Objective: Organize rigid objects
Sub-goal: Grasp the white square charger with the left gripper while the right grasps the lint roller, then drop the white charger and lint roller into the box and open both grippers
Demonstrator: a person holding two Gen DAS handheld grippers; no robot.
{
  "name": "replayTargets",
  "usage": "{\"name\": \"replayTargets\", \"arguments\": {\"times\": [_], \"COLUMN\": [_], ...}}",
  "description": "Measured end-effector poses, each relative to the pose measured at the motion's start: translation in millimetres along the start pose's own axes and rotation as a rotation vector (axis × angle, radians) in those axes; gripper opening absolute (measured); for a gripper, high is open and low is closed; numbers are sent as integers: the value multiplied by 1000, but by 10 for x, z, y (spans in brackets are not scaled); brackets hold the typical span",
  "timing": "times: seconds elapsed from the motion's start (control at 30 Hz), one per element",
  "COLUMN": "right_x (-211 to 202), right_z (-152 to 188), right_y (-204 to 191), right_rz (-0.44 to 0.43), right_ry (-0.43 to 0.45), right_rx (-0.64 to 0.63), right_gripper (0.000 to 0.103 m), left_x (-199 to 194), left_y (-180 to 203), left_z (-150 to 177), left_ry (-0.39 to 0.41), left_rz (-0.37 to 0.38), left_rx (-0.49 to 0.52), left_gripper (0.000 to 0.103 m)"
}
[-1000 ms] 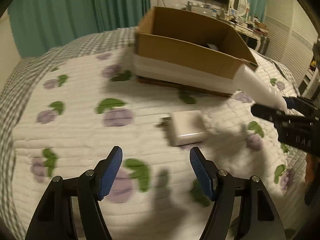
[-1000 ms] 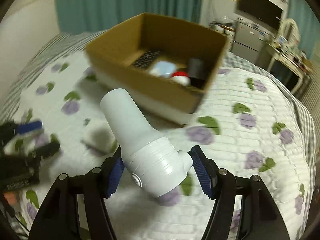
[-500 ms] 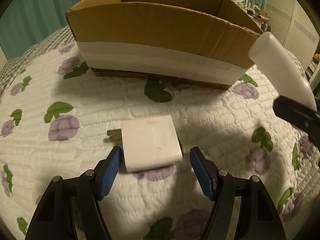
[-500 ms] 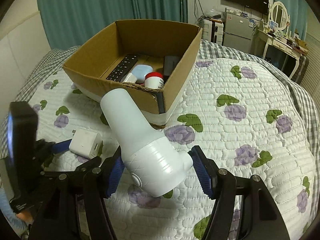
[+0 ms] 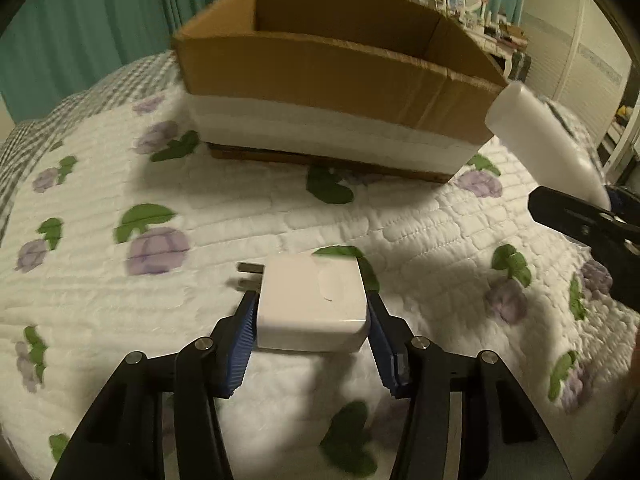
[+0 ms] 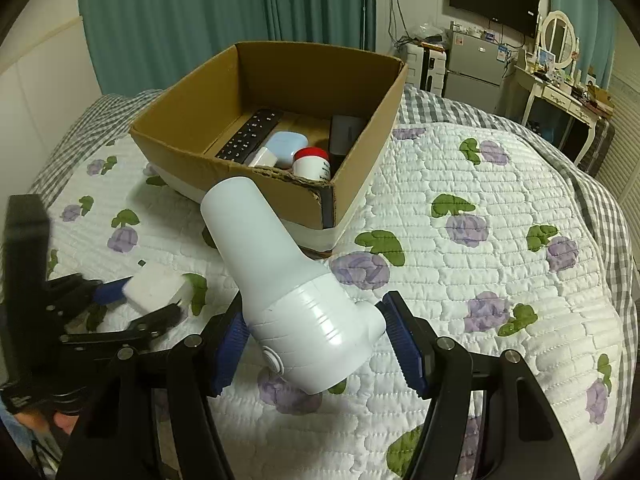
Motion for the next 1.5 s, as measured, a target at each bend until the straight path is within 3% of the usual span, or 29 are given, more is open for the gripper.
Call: {"name": "replayTargets", "arguments": {"times": [0.27, 0.53, 0.7, 1.07, 1.27, 1.5], "right_x": [-260, -544, -608, -211, 161, 485], "right_z": [-217, -654, -1030, -1760, -1736, -1696], "right_y": [-133, -136, -81, -20, 15, 105], "right_rz": [-4, 6, 24, 11, 4, 22], "right_ry": [56, 146, 211, 312, 291, 248], "right_rx": [-25, -51, -80, -75, -75, -59], "right_gripper": [65, 65, 65, 65, 65, 65], "left_x": [-512, -834, -835, -132, 383, 686], "left_y": [-218, -309, -241, -158, -148, -128], "left_z": [-267, -1044, -1457, -2122, -2155, -2062], "left_ry": [100, 270, 336, 370, 337, 294], "left_rz": [-11, -3, 10, 22, 16, 61], "left_rx": [-22, 4, 17, 47, 90, 73], "left_gripper": [51, 51, 51, 51, 51, 53]}}
Point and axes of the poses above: each gripper's, at about its wrist camera, not at the fingertips, and x roughly the way its jaws point, y to its right, z to its underside, the point moved 2 cm from there along x, roughly the way its jaws point, and after that the axes turned 14 degrees about y, right-handed, at the moved point
